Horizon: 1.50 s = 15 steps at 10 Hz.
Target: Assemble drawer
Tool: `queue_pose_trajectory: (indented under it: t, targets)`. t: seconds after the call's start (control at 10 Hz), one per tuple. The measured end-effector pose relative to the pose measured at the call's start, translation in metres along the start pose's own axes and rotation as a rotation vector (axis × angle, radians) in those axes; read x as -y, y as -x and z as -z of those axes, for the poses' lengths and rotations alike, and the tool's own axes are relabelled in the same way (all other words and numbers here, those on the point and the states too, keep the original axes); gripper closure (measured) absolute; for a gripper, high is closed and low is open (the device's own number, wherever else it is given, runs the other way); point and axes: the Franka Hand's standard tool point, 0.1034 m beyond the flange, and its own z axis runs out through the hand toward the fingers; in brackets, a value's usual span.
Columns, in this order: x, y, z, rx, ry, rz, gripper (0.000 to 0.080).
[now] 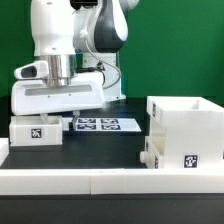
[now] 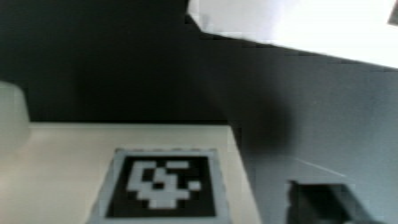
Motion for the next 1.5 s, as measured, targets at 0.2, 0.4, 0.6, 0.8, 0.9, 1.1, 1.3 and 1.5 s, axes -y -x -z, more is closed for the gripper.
queue_pose_trajectory:
  t: [0.2, 0.4, 0.6, 0.8, 0.9, 1.1, 1.3, 1.5]
  targets:
    - [0.003, -0.002, 0.000, -0.001, -0.001, 0.002, 0.0730]
    - [0.010, -0.009, 0.002, -0.004, -0.002, -0.001, 0.0758]
    - [0.020, -0.018, 0.004, -0.009, -0.005, 0.002, 0.0758]
    - [0.040, -0.034, 0.013, -0.014, -0.014, -0.030, 0.0758]
    - [0.051, -0.046, 0.020, -0.012, -0.023, -0.032, 0.0758]
    - [0.064, -0.067, 0.029, -0.009, -0.038, -0.013, 0.0757]
    - [0.066, -0.087, 0.035, -0.012, -0.051, 0.041, 0.0757]
    - [0.066, -0.085, 0.034, -0.011, -0.051, 0.090, 0.0757]
